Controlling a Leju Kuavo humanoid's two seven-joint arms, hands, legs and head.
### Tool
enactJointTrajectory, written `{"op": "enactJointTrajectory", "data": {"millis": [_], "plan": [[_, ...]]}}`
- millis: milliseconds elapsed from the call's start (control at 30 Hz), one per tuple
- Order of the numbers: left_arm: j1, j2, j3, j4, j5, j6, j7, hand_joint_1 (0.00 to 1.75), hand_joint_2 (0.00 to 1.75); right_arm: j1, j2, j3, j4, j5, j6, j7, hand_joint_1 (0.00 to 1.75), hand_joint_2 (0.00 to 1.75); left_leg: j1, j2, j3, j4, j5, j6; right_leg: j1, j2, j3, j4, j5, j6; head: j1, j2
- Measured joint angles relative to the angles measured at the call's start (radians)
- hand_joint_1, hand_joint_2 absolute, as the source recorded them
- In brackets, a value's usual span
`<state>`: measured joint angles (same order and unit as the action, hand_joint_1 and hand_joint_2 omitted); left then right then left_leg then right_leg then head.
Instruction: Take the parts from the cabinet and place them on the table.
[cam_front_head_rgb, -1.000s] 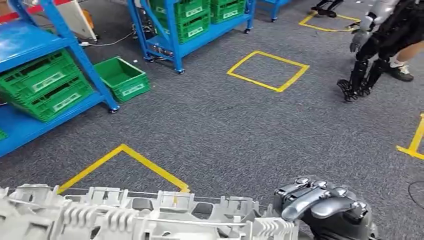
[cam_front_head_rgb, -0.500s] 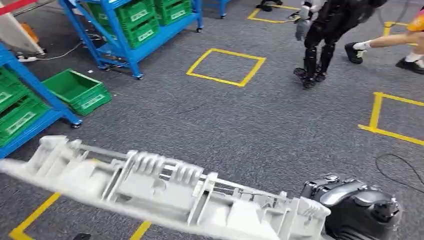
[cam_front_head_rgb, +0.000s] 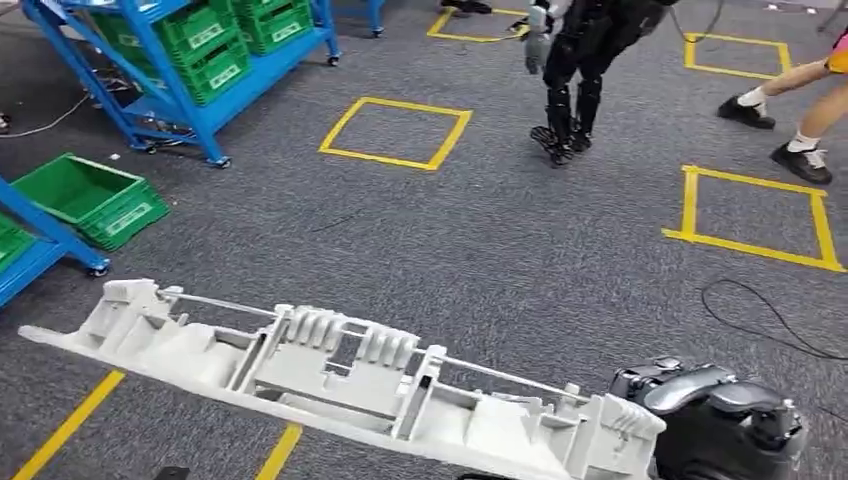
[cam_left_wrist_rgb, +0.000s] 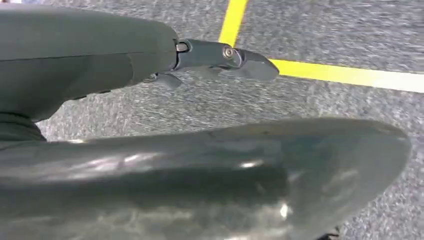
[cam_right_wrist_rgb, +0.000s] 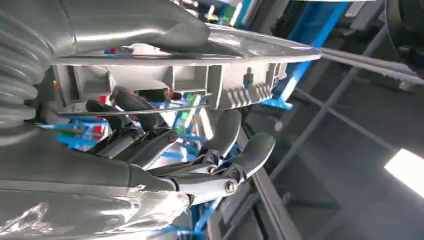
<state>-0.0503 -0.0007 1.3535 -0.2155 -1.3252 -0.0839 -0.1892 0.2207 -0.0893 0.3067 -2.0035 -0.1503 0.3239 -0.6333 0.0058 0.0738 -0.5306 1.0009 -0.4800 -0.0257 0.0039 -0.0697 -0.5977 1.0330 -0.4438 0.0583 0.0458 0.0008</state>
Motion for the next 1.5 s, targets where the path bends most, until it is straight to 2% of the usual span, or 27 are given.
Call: {"op": "enactJointTrajectory", "data": {"millis": [33,133,200,233,300,333,400,467,500,633,667,733,800,833,867,900,967,1000,1067,1167,1233,1300,1333,1367,1400,1467,1500], "plan": [[-0.001,0.000,0.000,0.000,0.000,0.001,0.003,0.00,0.00,0.004,0.000,-0.002,-0.002,0.001,-0.002,0.000,1.75,1.75,-0.001,0.006,0.001,0.001,-0.001,-0.006,-0.004,0.018,0.002,-0.001,0.007,-0.012,-0.004,0.000],[-0.007,-0.006,0.000,0.000,0.000,0.004,0.016,0.00,0.00,0.020,0.000,-0.011,-0.011,0.010,-0.012,0.002,1.75,1.75,0.001,0.031,0.008,-0.008,-0.001,-0.020,0.000,0.047,-0.008,-0.003,0.008,-0.028,-0.002,0.000],[-0.009,-0.012,0.000,0.000,0.000,0.003,0.014,0.00,0.00,0.037,0.000,-0.021,-0.026,0.027,-0.029,0.002,1.75,1.75,0.005,-0.036,-0.009,0.031,-0.038,-0.029,-0.008,0.065,-0.006,-0.007,0.013,-0.040,-0.004,0.000],[-0.008,-0.013,0.000,0.000,0.000,0.003,0.010,0.00,0.00,0.041,0.000,-0.023,-0.031,0.038,-0.037,0.002,1.75,1.75,0.004,-0.053,-0.042,0.100,-0.079,-0.028,-0.008,0.074,-0.007,-0.007,0.014,-0.044,-0.007,0.000],[-0.007,-0.015,0.000,0.000,0.003,-0.002,-0.002,0.00,0.00,0.056,-0.001,-0.029,-0.045,0.058,-0.053,0.000,1.75,1.75,0.002,-0.061,-0.127,0.270,-0.148,-0.027,-0.005,0.097,-0.008,-0.007,0.014,-0.047,-0.009,0.000],[-0.007,-0.018,0.000,0.000,0.003,-0.003,-0.003,0.00,0.00,0.063,-0.001,-0.032,-0.051,0.065,-0.057,0.000,1.75,1.75,0.002,-0.062,-0.154,0.314,-0.151,-0.024,-0.004,0.109,-0.008,-0.007,0.014,-0.048,-0.009,0.000],[-0.009,-0.023,0.000,0.000,0.004,-0.003,-0.004,0.00,0.00,0.070,-0.002,-0.035,-0.059,0.069,-0.062,0.000,1.75,1.75,0.001,-0.064,-0.140,0.266,-0.090,-0.017,-0.004,0.136,-0.007,-0.007,0.015,-0.048,-0.010,0.000],[-0.012,-0.027,0.000,0.000,0.005,-0.003,-0.005,0.00,0.00,0.076,-0.002,-0.039,-0.071,0.069,-0.066,-0.001,1.75,1.75,0.001,-0.091,-0.061,0.094,0.008,-0.006,-0.005,0.162,-0.005,-0.007,0.017,-0.045,-0.010,0.000],[-0.014,-0.026,0.000,0.000,0.006,-0.002,-0.005,0.00,0.00,0.079,-0.002,-0.040,-0.076,0.068,-0.069,-0.001,1.75,1.75,0.001,-0.145,-0.032,0.027,0.025,0.001,-0.007,0.170,-0.007,-0.006,0.019,-0.041,-0.010,0.000],[-0.026,-0.038,0.000,0.000,0.011,0.000,-0.009,0.00,0.00,0.096,-0.008,-0.061,-0.091,0.062,-0.075,0.001,1.75,1.75,-0.004,-0.130,-0.022,-0.003,0.017,0.008,-0.014,0.208,-0.023,-0.013,0.030,-0.014,-0.011,0.000],[-0.027,-0.044,0.000,0.000,0.011,0.000,-0.010,0.00,0.00,0.099,-0.011,-0.064,-0.095,0.062,-0.075,0.002,1.75,1.75,0.006,-0.113,-0.018,-0.017,0.025,0.016,-0.014,0.203,-0.028,-0.006,0.028,-0.011,-0.011,0.000],[-0.030,-0.047,0.000,0.000,0.013,0.001,-0.013,0.00,0.00,0.098,-0.018,-0.071,-0.100,0.062,-0.073,0.003,1.75,1.75,0.003,-0.093,-0.013,-0.018,0.023,0.024,-0.007,0.111,-0.068,0.078,-0.028,-0.003,-0.005,0.000],[-0.027,-0.051,0.002,0.000,0.019,0.003,-0.017,0.00,0.00,0.098,-0.022,-0.072,-0.100,0.062,-0.073,0.008,1.75,1.75,0.001,-0.066,-0.011,-0.018,0.021,0.027,-0.010,0.085,-0.144,0.236,-0.101,0.005,-0.007,0.000],[-0.027,-0.053,0.002,0.000,0.024,0.003,-0.018,0.00,0.00,0.099,-0.024,-0.073,-0.100,0.064,-0.073,0.012,1.75,1.75,0.001,-0.053,-0.011,-0.017,0.019,0.026,-0.012,0.081,-0.174,0.296,-0.119,0.009,-0.005,0.000],[-0.029,-0.057,0.003,0.000,0.025,0.006,-0.019,0.00,0.00,0.100,-0.027,-0.074,-0.101,0.067,-0.073,0.019,1.75,1.75,0.002,-0.041,-0.010,-0.017,0.018,0.025,-0.015,0.079,-0.178,0.302,-0.110,0.012,-0.006,0.000],[-0.030,-0.061,0.003,0.000,0.026,0.008,-0.019,0.00,0.00,0.101,-0.031,-0.074,-0.102,0.071,-0.073,0.023,1.75,1.75,0.002,-0.030,-0.007,-0.017,0.015,0.021,-0.018,0.076,-0.155,0.261,-0.079,0.015,-0.006,0.000],[-0.031,-0.069,0.003,0.000,0.024,0.033,-0.018,0.00,0.00,0.105,-0.038,-0.076,-0.112,0.084,-0.079,0.034,1.75,1.75,0.006,-0.011,0.004,-0.015,0.007,0.011,-0.025,0.051,-0.054,0.085,0.001,0.023,-0.006,0.000],[-0.032,-0.069,0.003,0.000,0.024,0.046,-0.016,0.00,0.00,0.107,-0.042,-0.075,-0.121,0.088,-0.086,0.039,1.75,1.75,0.002,-0.004,0.010,-0.012,0.000,0.002,-0.027,0.003,-0.010,0.006,0.016,0.032,-0.005,0.000],[-0.033,-0.069,0.003,0.000,0.020,0.068,-0.009,0.00,0.00,0.112,-0.047,-0.074,-0.132,0.093,-0.100,0.045,1.75,1.75,-0.003,0.005,0.013,-0.008,-0.008,-0.008,-0.021,0.025,-0.006,0.003,0.012,0.004,-0.009,0.000],[-0.038,-0.079,0.003,0.000,0.013,0.091,-0.003,0.00,0.00,0.122,-0.053,-0.074,-0.140,0.098,-0.119,0.051,1.75,1.75,0.002,0.028,0.020,-0.016,-0.010,-0.023,-0.017,0.053,-0.014,0.003,0.013,-0.018,-0.009,0.000],[-0.041,-0.080,0.002,0.000,0.013,0.096,-0.003,0.00,0.00,0.125,-0.055,-0.074,-0.142,0.099,-0.122,0.053,1.75,1.75,0.005,-0.040,-0.007,0.048,-0.061,-0.027,-0.020,0.069,-0.013,0.001,0.015,-0.031,-0.011,0.000],[-0.038,-0.087,0.002,0.000,0.012,0.097,-0.003,0.00,0.00,0.126,-0.056,-0.074,-0.142,0.099,-0.123,0.054,1.75,1.75,0.004,-0.059,-0.096,0.226,-0.143,-0.024,-0.016,0.090,-0.014,0.001,0.014,-0.038,-0.018,0.000],[-0.036,-0.089,0.002,0.000,0.012,0.097,-0.003,0.00,0.00,0.128,-0.056,-0.074,-0.142,0.099,-0.123,0.054,1.75,1.75,0.004,-0.060,-0.133,0.295,-0.162,-0.021,-0.013,0.103,-0.014,0.001,0.014,-0.040,-0.019,0.000],[-0.035,-0.089,0.002,0.000,0.012,0.097,-0.003,0.00,0.00,0.130,-0.056,-0.074,-0.142,0.099,-0.123,0.054,1.75,1.75,0.003,-0.061,-0.152,0.317,-0.155,-0.017,-0.011,0.115,-0.013,0.001,0.015,-0.040,-0.019,0.000],[-0.036,-0.089,0.002,0.000,0.012,0.097,-0.003,0.00,0.00,0.131,-0.057,-0.074,-0.142,0.099,-0.123,0.054,1.75,1.75,0.001,-0.063,-0.148,0.293,-0.120,-0.011,-0.010,0.129,-0.013,0.001,0.015,-0.040,-0.019,0.000],[-0.037,-0.089,0.002,0.000,0.012,0.098,-0.003,0.00,0.00,0.131,-0.058,-0.074,-0.142,0.099,-0.123,0.054,1.75,1.75,-0.001,-0.081,-0.082,0.140,-0.019,0.001,-0.010,0.156,-0.010,0.001,0.016,-0.038,-0.019,0.000],[-0.037,-0.089,0.002,0.000,0.012,0.098,-0.003,0.00,0.00,0.130,-0.058,-0.074,-0.142,0.099,-0.123,0.054,1.75,1.75,-0.001,-0.113,-0.044,0.059,0.017,0.005,-0.013,0.165,-0.009,0.001,0.017,-0.036,-0.021,0.000]]}}
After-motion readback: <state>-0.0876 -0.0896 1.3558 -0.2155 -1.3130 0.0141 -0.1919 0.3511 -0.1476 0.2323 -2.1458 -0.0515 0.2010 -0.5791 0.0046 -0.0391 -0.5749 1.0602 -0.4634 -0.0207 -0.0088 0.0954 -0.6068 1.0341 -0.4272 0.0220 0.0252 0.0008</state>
